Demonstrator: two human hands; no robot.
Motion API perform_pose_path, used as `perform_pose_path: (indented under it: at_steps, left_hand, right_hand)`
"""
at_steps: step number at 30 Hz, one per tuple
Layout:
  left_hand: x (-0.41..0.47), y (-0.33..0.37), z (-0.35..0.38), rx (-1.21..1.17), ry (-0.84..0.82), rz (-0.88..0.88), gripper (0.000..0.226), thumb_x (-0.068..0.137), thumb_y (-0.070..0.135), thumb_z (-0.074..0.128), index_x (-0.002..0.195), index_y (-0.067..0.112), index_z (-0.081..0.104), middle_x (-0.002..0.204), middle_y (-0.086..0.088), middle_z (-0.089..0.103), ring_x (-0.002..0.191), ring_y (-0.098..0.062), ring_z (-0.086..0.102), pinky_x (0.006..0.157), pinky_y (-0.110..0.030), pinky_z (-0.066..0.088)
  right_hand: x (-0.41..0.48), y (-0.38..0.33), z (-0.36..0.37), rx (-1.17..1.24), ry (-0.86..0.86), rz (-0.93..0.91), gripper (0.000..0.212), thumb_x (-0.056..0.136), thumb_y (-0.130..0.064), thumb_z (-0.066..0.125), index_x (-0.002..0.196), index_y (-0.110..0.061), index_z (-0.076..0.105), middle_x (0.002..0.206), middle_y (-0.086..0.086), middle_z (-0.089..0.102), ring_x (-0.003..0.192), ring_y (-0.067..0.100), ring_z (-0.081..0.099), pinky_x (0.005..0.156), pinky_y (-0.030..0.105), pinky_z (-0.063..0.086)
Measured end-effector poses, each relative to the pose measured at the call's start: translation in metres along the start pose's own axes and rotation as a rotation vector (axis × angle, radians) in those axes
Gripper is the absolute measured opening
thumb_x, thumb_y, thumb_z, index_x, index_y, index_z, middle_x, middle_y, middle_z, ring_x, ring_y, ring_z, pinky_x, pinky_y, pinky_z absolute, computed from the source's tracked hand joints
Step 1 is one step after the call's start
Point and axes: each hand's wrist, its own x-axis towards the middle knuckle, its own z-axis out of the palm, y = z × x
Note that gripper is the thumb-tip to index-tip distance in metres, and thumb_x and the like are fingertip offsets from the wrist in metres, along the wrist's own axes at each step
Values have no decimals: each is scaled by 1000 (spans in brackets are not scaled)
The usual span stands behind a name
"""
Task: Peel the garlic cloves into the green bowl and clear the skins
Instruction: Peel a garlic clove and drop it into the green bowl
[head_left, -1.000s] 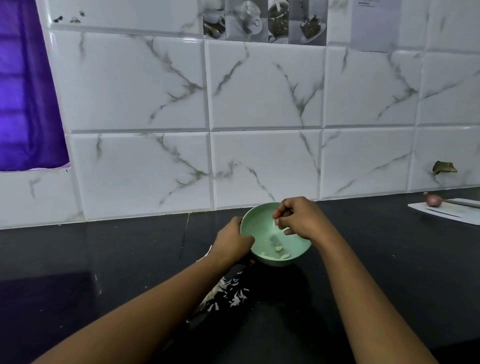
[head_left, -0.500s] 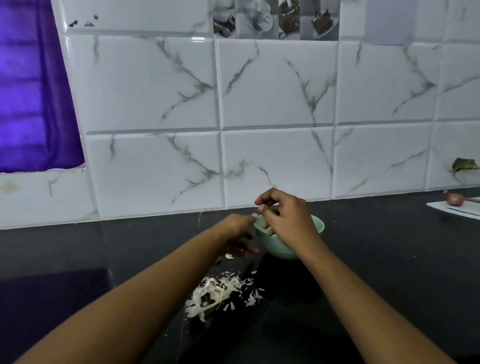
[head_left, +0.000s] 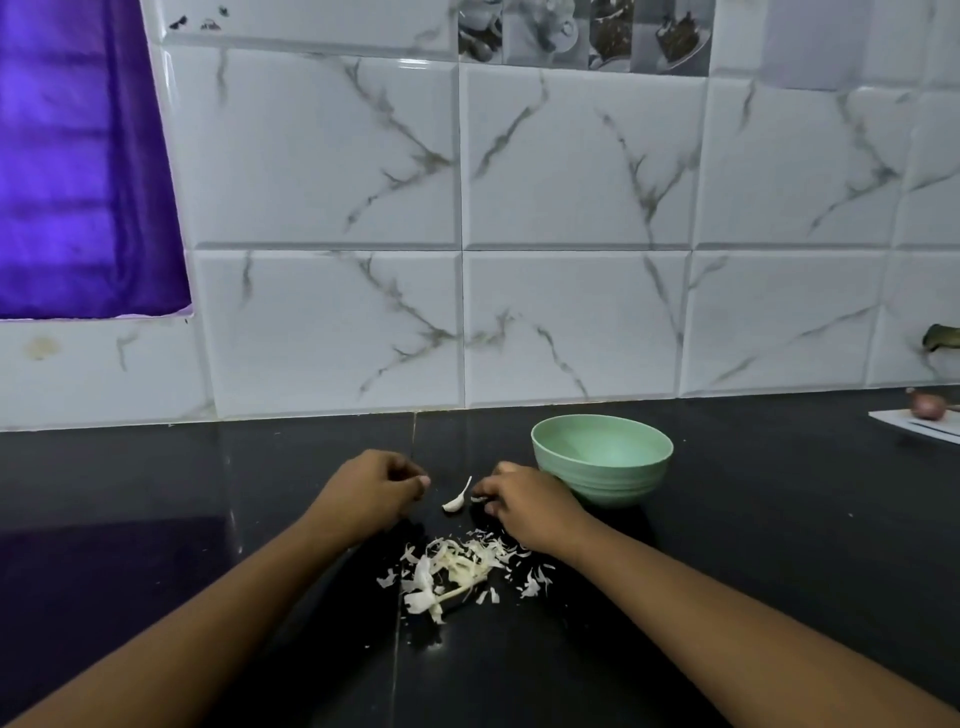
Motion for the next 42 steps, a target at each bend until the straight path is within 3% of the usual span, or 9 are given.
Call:
perform_pose_path:
  at_steps: [3,6,10,13,18,21,25,31,42]
  left_hand:
    - [2,0,-1,204,31,71,7,88,38,62,88,35,67,91,11,71,85,-9,67,83,-31,53]
    - [-2,3,1,277,25,127,18,88,41,61,103,34,69,100,13,69,93,-7,64,87,-30,51]
    - [-9,9,1,182,43,188,14,87,32,66,100,30,70,92,16,69,83,0,65,75,-21,49]
    - [-15,14,3,-171,-5,114,9,88,25,67,87,19,73,77,3,74,67,-7,69,55,-21,49]
    - [-22,20,7,-664,-111,-63,13,87,18,66,88,7,73,83,-6,75,65,-10,69,52,-19,51]
    - [-23,21,9,-761,-107,-60,12,85,13,67,91,5,72,84,-11,74,65,-12,69,53,-19,51]
    - [-24,21,12,-848,-97,-78,9,83,10,67,89,4,72,78,-10,72,58,-9,66,51,-18,52]
    - [-26,23,12,-862,-90,-55,5,83,6,67,85,7,72,76,-13,71,58,-11,65,52,-21,52]
    - [-31,27,15,-647,78,145,7,78,6,74,85,6,73,68,-10,72,56,-12,66,53,-21,52]
  right_hand:
    - [2,1,2,52,34,20,23,91,-23,59,113,-21,65,111,3,60,106,22,57,84,30,43]
    - [2,3,3,67,81,21,18,88,-22,62,104,-18,68,107,3,63,102,21,58,83,29,44]
    - [-3,-3,-3,288,180,74,8,89,-16,62,92,-15,70,88,7,69,68,16,63,65,26,49]
    - [-12,-10,-13,631,256,77,8,88,-7,64,86,-13,69,68,8,67,49,14,61,50,30,54]
    - [-21,-21,-22,767,375,-57,14,82,-5,71,80,-19,71,68,7,70,58,17,67,57,31,57]
    - [-23,-22,-23,712,399,-133,9,79,-6,74,82,-14,74,64,-10,67,60,7,66,59,20,53]
    - [-25,-22,-26,675,404,-198,11,78,-8,75,84,-16,73,70,-7,70,64,3,65,65,20,53]
    - [-27,-23,-34,772,347,-85,27,75,-10,78,85,-29,61,73,-4,73,64,7,66,65,25,53]
    - [-25,-24,-33,993,209,51,8,79,-10,75,76,-16,71,70,10,71,60,12,65,53,24,52]
